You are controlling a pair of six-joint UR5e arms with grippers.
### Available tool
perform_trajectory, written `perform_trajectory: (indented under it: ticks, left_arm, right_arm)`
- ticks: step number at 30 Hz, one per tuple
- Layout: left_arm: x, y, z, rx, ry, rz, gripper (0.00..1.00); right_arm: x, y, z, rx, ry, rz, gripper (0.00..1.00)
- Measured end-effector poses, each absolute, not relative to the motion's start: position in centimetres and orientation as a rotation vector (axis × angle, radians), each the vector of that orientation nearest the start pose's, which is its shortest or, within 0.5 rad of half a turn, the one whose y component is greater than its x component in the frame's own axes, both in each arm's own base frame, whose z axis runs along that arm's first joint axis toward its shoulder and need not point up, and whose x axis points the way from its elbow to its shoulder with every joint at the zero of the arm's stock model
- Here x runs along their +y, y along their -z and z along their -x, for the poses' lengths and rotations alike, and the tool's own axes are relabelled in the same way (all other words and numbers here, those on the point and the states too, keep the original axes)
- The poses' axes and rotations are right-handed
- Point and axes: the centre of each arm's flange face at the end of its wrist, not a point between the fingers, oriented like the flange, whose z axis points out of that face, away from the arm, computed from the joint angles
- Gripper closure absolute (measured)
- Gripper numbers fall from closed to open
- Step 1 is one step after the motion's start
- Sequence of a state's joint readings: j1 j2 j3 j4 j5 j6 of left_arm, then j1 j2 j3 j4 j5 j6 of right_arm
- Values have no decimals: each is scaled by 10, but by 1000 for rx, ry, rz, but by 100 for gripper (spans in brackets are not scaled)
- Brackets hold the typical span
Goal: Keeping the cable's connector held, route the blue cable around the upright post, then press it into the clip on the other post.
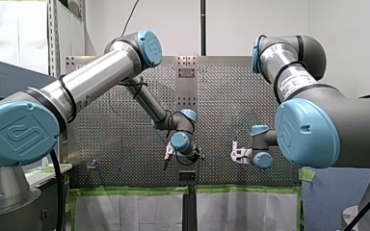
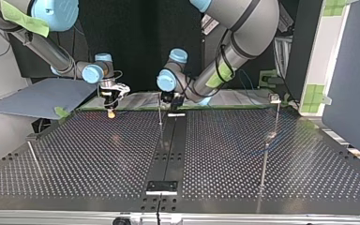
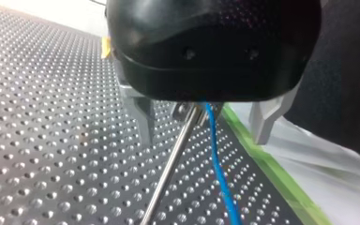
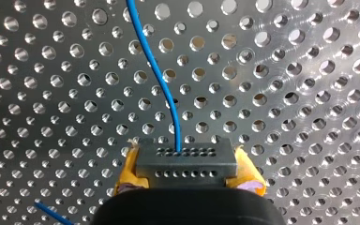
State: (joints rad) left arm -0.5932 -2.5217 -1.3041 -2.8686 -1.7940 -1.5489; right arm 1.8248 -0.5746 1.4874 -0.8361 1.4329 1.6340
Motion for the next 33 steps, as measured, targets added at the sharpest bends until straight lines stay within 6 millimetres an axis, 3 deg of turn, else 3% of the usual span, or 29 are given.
perform_trajectory:
  ticks: [8,19,33]
  left_arm:
    - [-472,-40,-508,1914,173,-460,0]
    - [-463,-25,-488,1933,190,-484,0]
    - [-467,-24,-488,1893,241,-463,0]
  right_arm:
    - [-628,24,-315,-1109,-1495,-1533,100]
    - [-628,24,-315,-1114,-1493,-1537,100]
    - [-628,24,-314,-1117,-1494,-1536,100]
